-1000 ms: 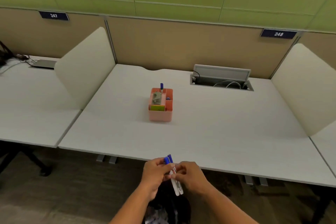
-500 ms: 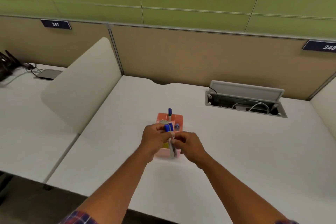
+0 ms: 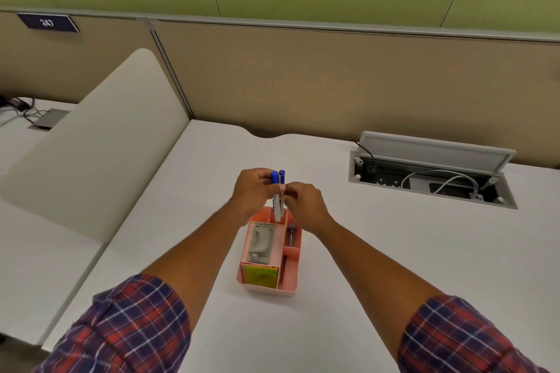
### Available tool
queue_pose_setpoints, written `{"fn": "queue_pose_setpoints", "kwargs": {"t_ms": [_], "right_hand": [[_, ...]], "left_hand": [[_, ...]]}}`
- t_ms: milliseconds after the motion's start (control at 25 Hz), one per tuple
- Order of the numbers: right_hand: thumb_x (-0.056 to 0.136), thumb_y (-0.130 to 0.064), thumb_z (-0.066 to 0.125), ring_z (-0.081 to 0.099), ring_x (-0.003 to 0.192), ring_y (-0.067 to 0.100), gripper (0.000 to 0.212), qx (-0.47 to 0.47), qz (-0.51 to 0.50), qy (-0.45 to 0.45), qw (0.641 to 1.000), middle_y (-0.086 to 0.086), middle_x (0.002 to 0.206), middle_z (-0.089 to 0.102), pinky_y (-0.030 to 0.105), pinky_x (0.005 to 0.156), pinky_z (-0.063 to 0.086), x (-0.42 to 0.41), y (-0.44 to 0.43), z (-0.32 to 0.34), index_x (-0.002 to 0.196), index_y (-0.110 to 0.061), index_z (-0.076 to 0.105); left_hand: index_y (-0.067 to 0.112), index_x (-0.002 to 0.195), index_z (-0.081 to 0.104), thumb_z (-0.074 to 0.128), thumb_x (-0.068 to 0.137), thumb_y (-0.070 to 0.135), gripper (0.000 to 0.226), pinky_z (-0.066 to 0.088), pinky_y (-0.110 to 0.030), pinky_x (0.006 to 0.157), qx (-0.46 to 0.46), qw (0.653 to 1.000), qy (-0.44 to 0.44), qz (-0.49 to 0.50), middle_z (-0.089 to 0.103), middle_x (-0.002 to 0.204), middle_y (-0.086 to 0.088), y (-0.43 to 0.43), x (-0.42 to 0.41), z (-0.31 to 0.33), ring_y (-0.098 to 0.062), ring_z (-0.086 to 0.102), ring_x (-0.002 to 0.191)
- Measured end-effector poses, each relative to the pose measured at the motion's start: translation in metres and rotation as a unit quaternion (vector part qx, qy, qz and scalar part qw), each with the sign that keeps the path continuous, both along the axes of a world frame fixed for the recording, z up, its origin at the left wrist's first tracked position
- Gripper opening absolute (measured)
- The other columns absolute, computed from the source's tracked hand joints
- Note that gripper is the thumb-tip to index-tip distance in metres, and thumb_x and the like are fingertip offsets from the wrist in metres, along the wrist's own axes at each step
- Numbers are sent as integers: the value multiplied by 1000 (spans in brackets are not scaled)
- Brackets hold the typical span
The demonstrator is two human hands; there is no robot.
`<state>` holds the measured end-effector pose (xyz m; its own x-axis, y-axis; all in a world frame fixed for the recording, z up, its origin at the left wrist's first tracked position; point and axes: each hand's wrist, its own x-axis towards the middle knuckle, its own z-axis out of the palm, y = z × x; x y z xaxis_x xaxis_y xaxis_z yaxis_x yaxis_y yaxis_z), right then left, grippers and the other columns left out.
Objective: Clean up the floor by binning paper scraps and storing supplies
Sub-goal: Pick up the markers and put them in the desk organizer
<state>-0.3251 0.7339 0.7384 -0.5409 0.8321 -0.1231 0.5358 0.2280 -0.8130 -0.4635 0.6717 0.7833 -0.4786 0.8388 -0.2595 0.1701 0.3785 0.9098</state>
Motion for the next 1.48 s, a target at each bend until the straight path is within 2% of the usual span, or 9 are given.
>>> {"fn": "queue_pose_setpoints", "kwargs": {"t_ms": [200,320,480,600,800,960,1280,1400,1480], "right_hand": [[96,-7,55,63,77,13,24,-24,20,-26,999,1,92,74,17,66,46,3,0,-23,104,-14,76],[95,-4,52,66,85,21,26,-38,37,-48,997,6,98,75,30,75,53,3,-1,-32,105,-9,75],[92,-2,50,65,84,31,20,-35,46,-79,995,13,89,72,48,80,56,1,-4,-40,91,-2,71],[94,-5,54,64,81,24,18,-48,23,-66,996,6,89,71,40,78,57,3,-4,-42,95,-7,72],[98,-7,52,67,101,21,28,-56,-15,-53,997,5,112,72,38,90,59,13,-11,-39,119,-8,70],[98,-9,56,67,94,21,16,-70,-47,-51,995,5,102,73,25,74,56,30,-26,-38,104,-11,71],[101,-19,56,60,125,23,41,-18,-57,-91,994,8,139,63,33,108,48,90,-90,-31,141,-11,57],[104,-33,53,45,143,23,51,25,-39,-116,992,5,155,49,38,120,36,112,-131,-27,151,-15,46],[104,-41,49,35,151,24,59,57,-39,-146,987,5,163,39,42,123,31,126,-163,-20,156,-17,38]], "left_hand": [[6,111,77,85,80,2,32,62,-38,93,-19,1000,-14,5,80,102,-14,-1,-2,-30,-32,76,97],[5,107,78,85,79,0,29,61,-41,94,-29,1000,9,6,78,102,-16,-3,-2,-41,-28,72,92],[4,112,78,86,79,2,34,60,-41,99,-41,998,25,32,77,109,-13,-4,-5,-48,-31,73,101],[7,117,77,87,80,8,38,60,-42,100,-51,997,56,25,75,117,-11,-7,-4,-49,-27,71,102],[12,126,72,88,80,12,49,61,-40,93,-70,994,80,24,70,124,-7,-13,-2,-47,-25,66,108],[17,138,63,81,86,6,56,59,-40,91,-85,992,81,49,63,139,-9,-28,5,-43,-27,61,126],[19,150,51,72,96,22,58,52,-39,107,-94,980,174,27,55,152,-8,-94,27,-33,-27,54,137],[16,150,50,71,96,21,58,50,-32,102,-77,975,207,-5,57,148,-9,-133,49,-27,-28,55,135],[15,150,49,70,96,23,59,48,-36,108,-71,971,226,-34,56,148,-9,-166,68,-24,-29,54,137]]}}
